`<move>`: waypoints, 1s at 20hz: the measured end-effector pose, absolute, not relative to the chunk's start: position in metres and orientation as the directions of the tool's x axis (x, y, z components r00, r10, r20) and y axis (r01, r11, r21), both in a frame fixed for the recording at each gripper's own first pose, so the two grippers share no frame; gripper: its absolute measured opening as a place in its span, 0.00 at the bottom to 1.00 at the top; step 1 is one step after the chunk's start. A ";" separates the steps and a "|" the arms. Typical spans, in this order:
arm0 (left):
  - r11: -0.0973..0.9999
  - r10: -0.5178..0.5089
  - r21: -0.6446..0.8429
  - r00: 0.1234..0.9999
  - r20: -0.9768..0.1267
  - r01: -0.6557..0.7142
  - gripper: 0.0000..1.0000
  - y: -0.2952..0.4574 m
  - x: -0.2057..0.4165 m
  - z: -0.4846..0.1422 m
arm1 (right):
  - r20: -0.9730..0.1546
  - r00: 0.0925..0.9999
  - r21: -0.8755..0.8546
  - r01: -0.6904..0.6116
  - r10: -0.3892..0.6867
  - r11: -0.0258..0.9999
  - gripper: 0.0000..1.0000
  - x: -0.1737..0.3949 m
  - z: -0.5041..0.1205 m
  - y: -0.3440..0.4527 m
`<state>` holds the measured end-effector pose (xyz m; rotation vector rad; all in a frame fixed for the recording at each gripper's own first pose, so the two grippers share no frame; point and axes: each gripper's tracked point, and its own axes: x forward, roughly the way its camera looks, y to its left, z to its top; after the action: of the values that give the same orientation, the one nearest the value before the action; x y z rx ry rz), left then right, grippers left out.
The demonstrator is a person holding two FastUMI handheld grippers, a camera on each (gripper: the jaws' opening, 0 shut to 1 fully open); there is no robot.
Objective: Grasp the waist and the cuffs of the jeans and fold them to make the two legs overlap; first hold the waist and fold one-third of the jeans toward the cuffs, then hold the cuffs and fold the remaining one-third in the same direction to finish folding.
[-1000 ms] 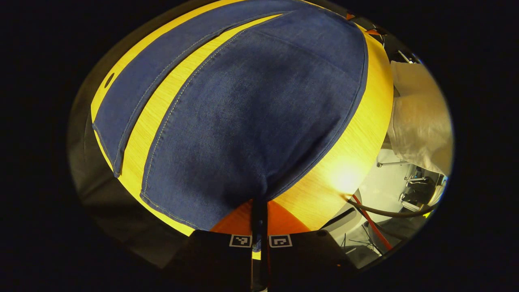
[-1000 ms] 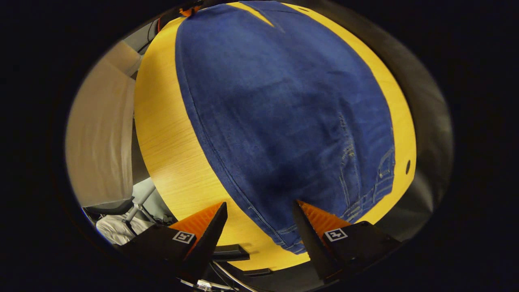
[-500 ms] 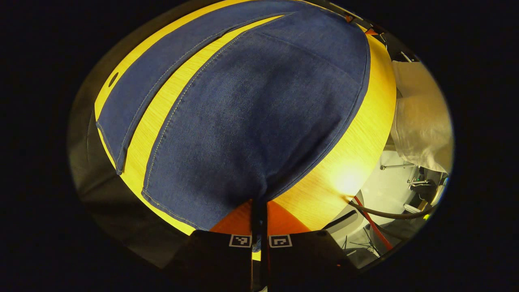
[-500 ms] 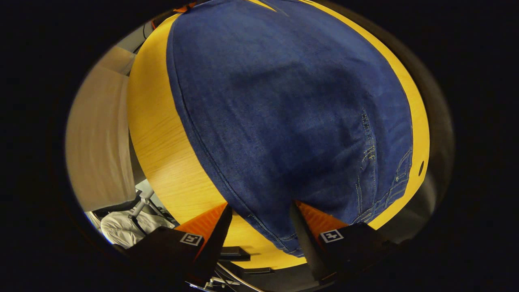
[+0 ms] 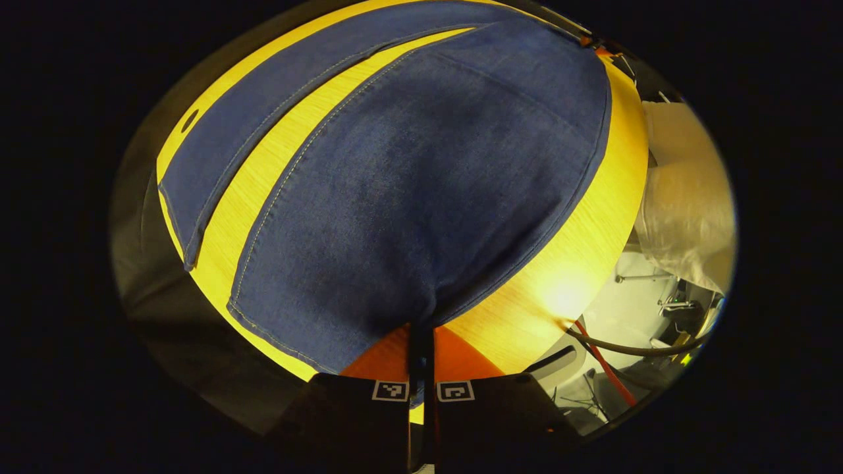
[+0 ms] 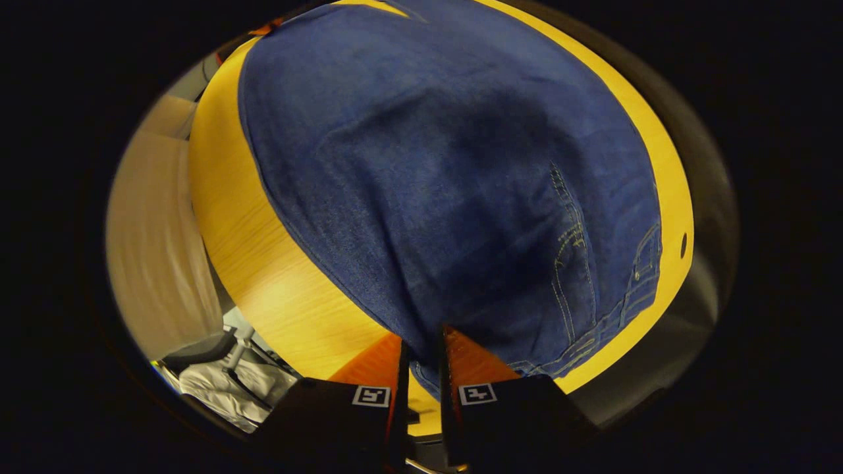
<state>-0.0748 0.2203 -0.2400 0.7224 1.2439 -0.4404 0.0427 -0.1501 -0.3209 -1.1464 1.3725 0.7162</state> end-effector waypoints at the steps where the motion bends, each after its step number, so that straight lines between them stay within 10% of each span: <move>1: 0.723 0.074 0.258 0.299 -0.951 0.641 0.01 0.219 -0.075 -0.241 | -0.963 0.147 -0.223 -0.904 -0.224 0.366 0.06 0.041 -0.321 -0.153; 9: 0.958 -0.013 0.148 0.555 -0.832 0.244 0.00 0.208 -0.071 -0.235 | -0.926 0.348 -0.354 -0.664 -0.147 0.658 0.03 0.047 -0.318 -0.149; 20: 0.974 -0.120 -0.211 0.598 -0.792 -0.084 0.00 0.182 -0.028 -0.139 | -0.915 0.403 -0.165 -0.303 -0.030 0.939 0.03 0.089 -0.250 -0.136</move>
<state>-0.0282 0.1825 -0.1391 -0.2372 0.9313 -0.0211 0.0888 -0.1356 -0.2497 -0.3282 1.1487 0.1761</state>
